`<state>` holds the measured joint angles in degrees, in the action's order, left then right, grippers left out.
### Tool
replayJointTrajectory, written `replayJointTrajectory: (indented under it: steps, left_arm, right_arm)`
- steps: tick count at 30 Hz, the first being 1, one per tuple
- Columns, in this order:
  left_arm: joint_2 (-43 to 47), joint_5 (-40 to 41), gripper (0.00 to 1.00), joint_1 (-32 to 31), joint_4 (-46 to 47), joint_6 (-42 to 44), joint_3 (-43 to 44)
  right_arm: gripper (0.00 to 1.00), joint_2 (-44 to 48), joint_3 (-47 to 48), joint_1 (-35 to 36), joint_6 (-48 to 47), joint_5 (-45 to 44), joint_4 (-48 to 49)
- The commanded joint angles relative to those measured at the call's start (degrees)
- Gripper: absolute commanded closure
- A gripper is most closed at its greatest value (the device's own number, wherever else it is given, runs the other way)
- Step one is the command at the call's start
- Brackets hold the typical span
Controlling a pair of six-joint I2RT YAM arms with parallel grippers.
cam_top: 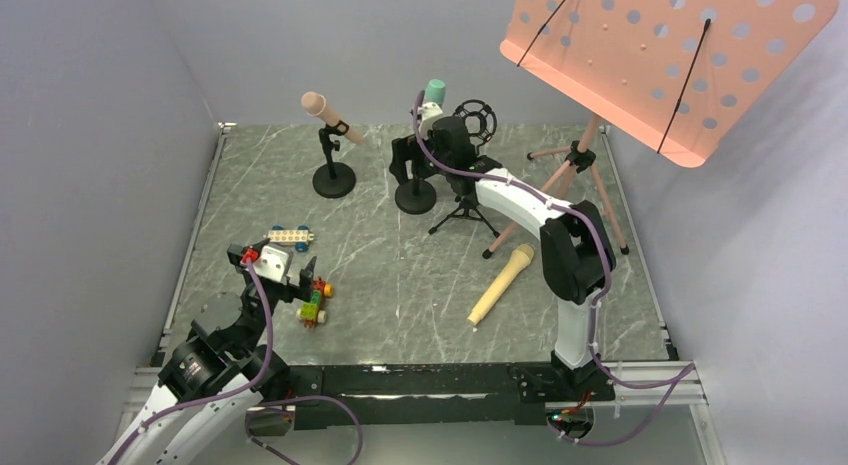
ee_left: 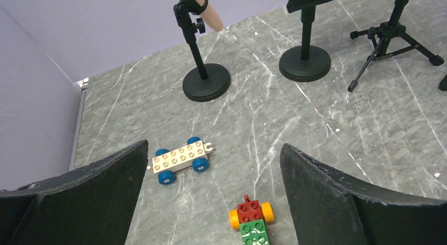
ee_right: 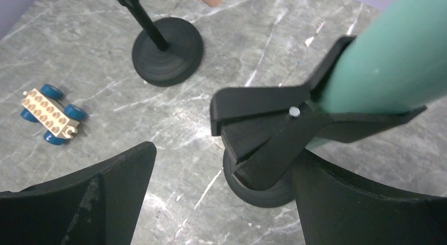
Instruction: Attach the microphones to the stand
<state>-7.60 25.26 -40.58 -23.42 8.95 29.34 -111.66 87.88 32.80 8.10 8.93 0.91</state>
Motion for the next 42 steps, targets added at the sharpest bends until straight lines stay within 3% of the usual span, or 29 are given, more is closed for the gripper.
replayJointTrajectory:
  steps: [1,8,17,21,23,26,30,37,42]
  left_arm:
    - [0.4,-0.8,0.01,0.0,1.7,0.2,0.8]
    - [0.1,-1.1,0.01,0.0,2.0,0.4,0.7]
    - [-0.1,-1.6,0.01,0.0,2.3,0.5,0.6]
    - [-0.2,-2.2,0.01,0.0,2.8,0.2,0.5]
    - [-0.3,-2.7,0.01,0.0,3.1,-0.2,0.7]
    - [-0.5,-3.9,0.01,0.0,3.2,-1.5,1.1]
    - [-0.7,-5.2,0.01,0.0,3.0,-2.9,1.3]
    - [-1.5,-4.9,0.01,0.0,3.6,-1.5,0.9]
    - [-2.0,-5.4,0.01,0.0,3.7,-1.0,0.8]
  right_arm:
    - [0.0,1.3,2.8,1.2,2.2,-7.0,-4.5]
    - [0.0,5.4,1.3,1.8,1.7,-8.8,-7.6]
    - [0.0,13.4,-8.0,5.4,-9.9,-5.2,-10.5]
    - [0.0,19.9,-11.9,5.4,-24.4,9.8,-15.5]
    - [0.0,23.0,-11.2,5.3,-35.5,22.3,-24.1]
    - [0.0,26.0,-8.9,4.7,-44.6,29.9,-35.3]
    - [0.0,31.2,-12.5,-1.0,-42.9,28.0,-34.8]
    - [0.0,37.4,-19.9,-12.9,-41.3,35.4,-34.1]
    - [0.0,39.0,-26.1,-17.8,-33.7,28.6,-24.7]
